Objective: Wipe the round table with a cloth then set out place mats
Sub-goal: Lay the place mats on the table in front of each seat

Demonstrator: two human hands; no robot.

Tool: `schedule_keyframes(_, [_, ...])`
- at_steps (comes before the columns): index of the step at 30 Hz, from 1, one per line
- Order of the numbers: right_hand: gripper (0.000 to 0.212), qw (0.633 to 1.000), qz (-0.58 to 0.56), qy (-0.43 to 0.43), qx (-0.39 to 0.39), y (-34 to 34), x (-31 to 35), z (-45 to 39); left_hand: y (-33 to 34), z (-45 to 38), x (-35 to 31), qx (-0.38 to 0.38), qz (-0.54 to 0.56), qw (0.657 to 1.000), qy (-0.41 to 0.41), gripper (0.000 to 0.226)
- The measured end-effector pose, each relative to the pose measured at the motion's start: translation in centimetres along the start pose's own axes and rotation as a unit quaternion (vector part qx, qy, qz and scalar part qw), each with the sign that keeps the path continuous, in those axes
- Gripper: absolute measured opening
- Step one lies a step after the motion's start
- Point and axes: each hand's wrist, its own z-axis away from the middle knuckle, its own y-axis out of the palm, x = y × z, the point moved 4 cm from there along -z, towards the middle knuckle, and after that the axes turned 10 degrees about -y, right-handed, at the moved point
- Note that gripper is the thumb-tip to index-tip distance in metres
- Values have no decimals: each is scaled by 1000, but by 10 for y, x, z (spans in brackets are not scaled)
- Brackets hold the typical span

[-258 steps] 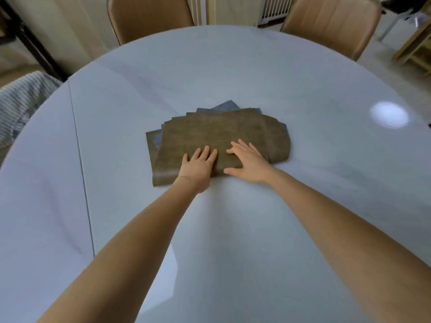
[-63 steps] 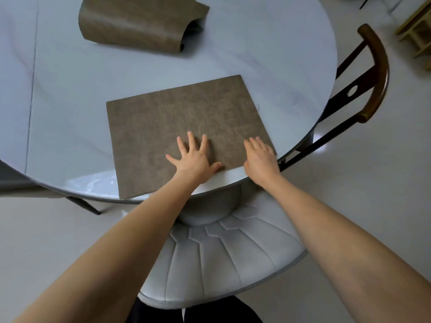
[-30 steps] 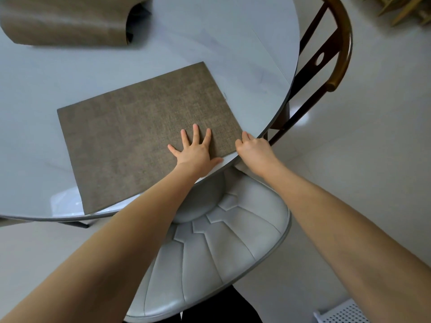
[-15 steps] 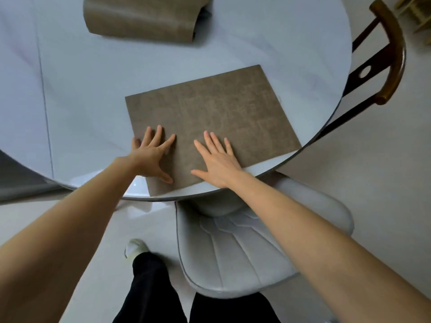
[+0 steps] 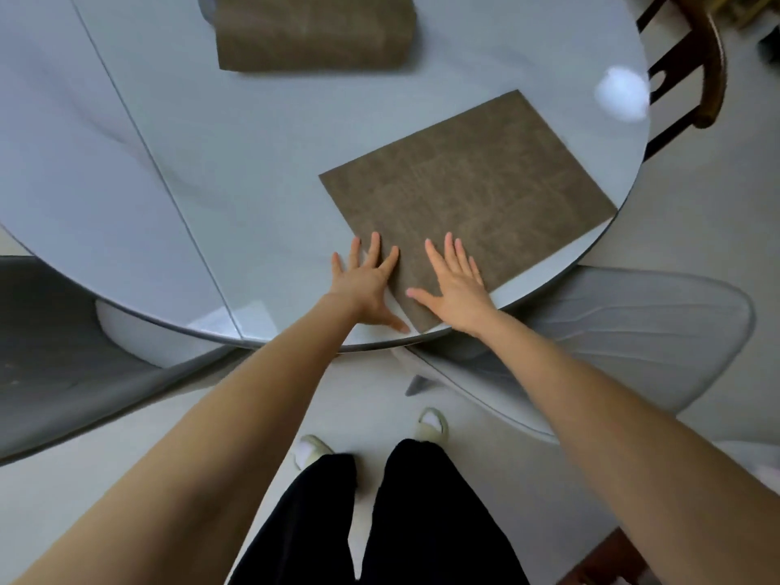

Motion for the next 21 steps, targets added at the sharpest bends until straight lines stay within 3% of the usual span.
schedule_keyframes(1, [82,1000,8,15,-16,9,5,6,-5,1,6,7,2,1000,16,124])
schedule_keyframes(5, [74,994,34,84,54,31,17,21,-29,1,40,26,-39,997,54,84])
schedule_keyframes(8, [50,994,23,75,-81,-9,41,2,-63,-10,70,10,-10,1000,14,62])
schedule_keyframes(10, [38,988,18,53,-142,-42,57,-17,-93,-19,83,-13,12,1000,5,57])
schedule_keyframes(13, [32,983,-55,36,-170,-87,75,-68,-141,-36,108,-61,33,997,-13,54])
schedule_keyframes(16, [40,968,-147,39,-201,-135,78,-136,-194,-61,137,-126,72,988,-46,51])
schedule_keyframes(21, [48,941,-213,96,-245,-207,61,-231,-253,-119,172,-170,141,971,-95,50])
